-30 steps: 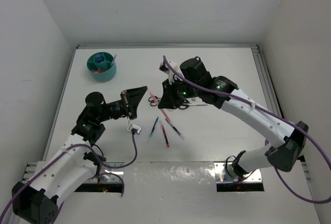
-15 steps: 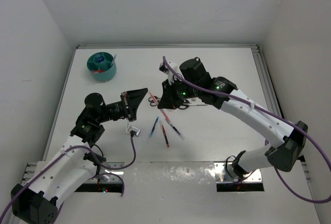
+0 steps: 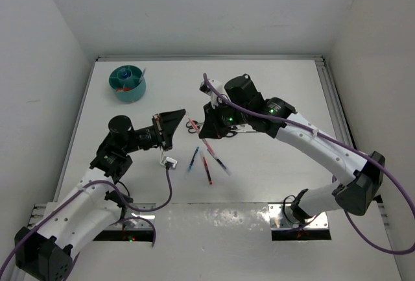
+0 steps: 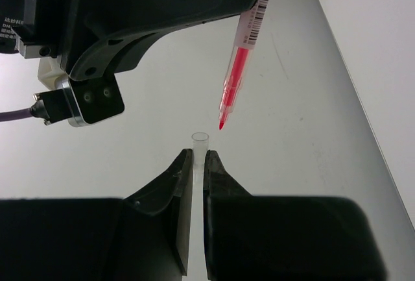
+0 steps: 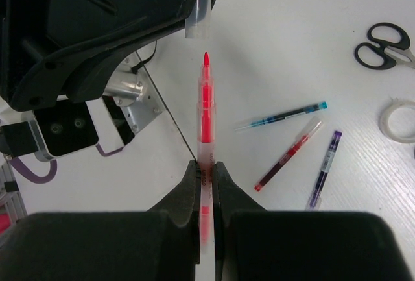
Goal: Sort the stationery into containers
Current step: Close the pen cap on the pen.
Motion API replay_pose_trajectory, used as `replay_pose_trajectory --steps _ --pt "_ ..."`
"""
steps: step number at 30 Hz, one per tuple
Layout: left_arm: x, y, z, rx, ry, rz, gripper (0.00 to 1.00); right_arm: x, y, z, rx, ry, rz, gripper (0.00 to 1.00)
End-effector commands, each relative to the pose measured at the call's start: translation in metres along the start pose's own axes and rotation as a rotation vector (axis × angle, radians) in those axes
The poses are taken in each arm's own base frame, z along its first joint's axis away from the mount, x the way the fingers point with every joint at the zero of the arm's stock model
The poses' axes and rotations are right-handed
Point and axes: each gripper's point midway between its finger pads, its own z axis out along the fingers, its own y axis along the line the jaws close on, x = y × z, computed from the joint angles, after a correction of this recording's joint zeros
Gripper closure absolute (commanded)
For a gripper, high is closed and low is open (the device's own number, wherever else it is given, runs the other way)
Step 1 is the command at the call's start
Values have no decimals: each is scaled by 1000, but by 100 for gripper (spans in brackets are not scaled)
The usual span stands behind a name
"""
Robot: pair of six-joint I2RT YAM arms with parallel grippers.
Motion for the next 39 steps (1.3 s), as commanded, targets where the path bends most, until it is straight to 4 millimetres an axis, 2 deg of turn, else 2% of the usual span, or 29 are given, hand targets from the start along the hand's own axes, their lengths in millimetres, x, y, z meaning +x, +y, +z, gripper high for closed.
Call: replay_pose_trajectory --steps 1,9,16,39 --pt "4 22 -2 -42 16 151 100 -8 7 -8 -6 -41 -21 100" --pt "4 13 -2 -12 21 152 100 -12 9 -11 -8 -52 -27 100" --pt "-5 3 -2 21 -9 157 100 -15 9 -9 -10 -60 -28 100" --pt "-8 2 3 24 -29 167 100 -17 8 -4 -16 -58 -25 100"
